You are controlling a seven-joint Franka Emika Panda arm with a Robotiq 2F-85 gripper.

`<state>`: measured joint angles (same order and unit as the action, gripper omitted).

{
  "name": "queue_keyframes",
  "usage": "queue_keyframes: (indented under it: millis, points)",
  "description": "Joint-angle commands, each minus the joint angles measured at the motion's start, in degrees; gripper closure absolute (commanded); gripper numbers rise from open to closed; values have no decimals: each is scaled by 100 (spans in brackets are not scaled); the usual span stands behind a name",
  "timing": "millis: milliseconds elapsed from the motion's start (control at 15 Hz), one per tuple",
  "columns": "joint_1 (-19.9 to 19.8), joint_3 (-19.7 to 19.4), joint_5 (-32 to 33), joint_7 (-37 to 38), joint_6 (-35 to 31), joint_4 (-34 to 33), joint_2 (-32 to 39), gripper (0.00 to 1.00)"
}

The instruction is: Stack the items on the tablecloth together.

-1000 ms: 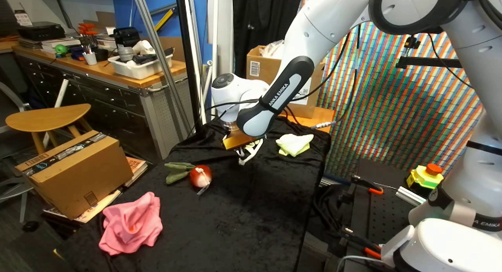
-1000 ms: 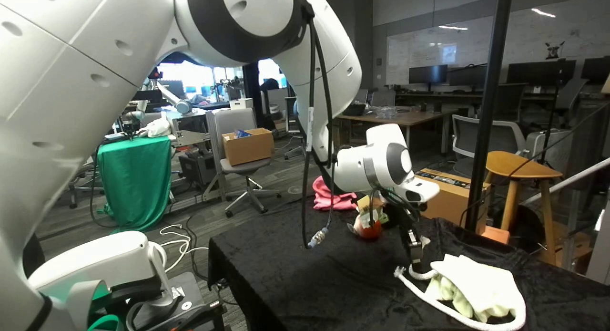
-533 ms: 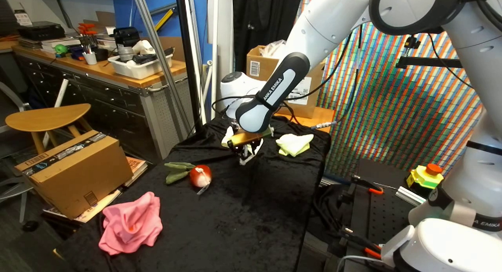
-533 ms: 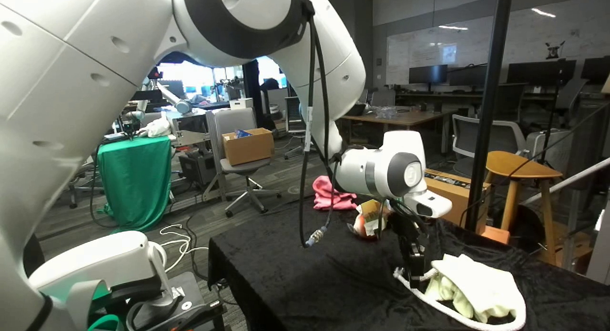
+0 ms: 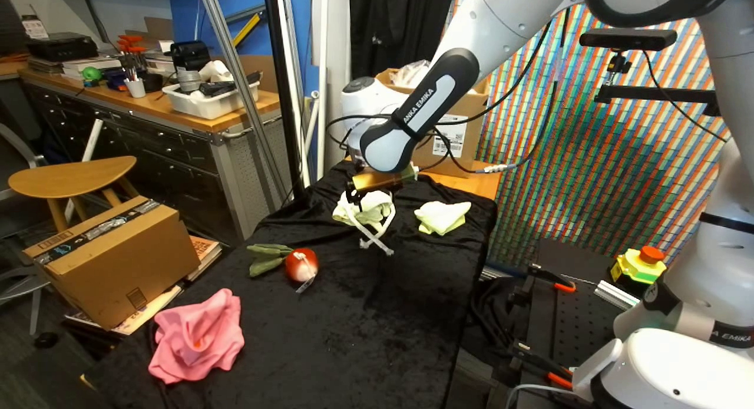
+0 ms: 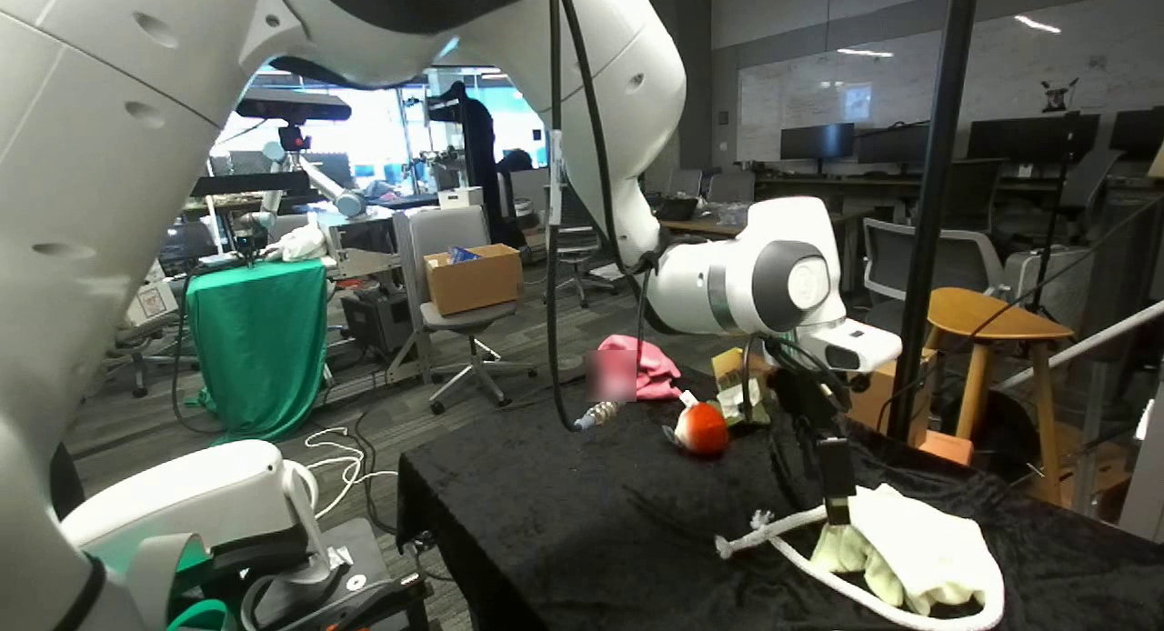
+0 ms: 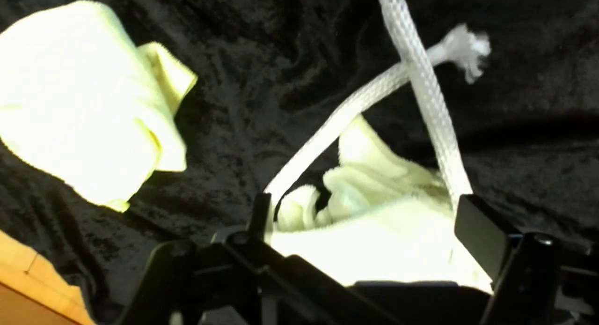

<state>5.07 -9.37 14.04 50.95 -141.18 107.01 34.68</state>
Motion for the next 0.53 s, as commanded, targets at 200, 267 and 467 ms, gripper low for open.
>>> queue_keyframes:
  millis: [200, 267, 467]
  points:
    - [201, -536, 296, 308, -213, 846, -1051, 0]
    - [183, -558, 327, 356, -196, 968, -1125, 0]
    - [84, -545, 286, 338, -200, 1398, -1308, 0]
